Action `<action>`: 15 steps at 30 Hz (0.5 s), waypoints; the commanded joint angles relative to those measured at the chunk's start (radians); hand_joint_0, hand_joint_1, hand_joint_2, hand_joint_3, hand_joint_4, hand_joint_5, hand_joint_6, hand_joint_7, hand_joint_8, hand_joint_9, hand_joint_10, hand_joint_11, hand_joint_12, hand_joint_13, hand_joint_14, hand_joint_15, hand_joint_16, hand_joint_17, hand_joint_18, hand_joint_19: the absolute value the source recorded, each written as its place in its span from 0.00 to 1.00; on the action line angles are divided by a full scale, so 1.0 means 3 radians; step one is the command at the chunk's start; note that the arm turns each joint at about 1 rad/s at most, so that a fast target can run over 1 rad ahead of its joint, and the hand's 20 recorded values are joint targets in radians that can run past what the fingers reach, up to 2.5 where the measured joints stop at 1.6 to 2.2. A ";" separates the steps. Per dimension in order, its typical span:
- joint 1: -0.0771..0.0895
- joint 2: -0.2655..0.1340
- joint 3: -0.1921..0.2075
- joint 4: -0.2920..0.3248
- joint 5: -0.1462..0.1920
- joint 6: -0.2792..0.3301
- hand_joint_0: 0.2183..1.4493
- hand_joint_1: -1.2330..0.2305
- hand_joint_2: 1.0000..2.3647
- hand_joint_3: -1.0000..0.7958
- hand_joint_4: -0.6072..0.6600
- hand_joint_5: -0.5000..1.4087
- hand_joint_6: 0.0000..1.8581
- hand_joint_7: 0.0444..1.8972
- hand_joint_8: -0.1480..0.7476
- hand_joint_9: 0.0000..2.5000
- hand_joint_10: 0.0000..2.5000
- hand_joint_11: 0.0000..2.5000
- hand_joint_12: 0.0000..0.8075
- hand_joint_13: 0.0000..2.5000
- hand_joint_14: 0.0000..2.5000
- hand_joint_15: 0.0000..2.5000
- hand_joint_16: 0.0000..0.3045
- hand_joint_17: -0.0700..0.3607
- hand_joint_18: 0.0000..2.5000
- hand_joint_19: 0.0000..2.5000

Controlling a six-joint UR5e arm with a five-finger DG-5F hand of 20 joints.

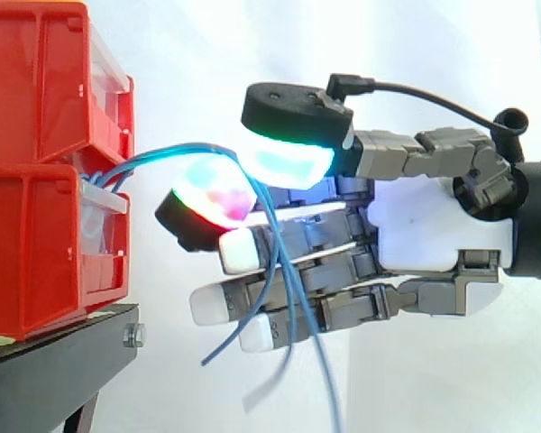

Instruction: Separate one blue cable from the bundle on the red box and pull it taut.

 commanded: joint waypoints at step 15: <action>0.0030 -0.0003 0.0026 0.0022 0.0000 0.0000 0.28 0.37 0.00 0.28 0.55 0.22 0.49 0.47 0.40 0.45 0.01 0.16 0.39 0.33 0.01 0.14 0.17 0.43 0.24 0.25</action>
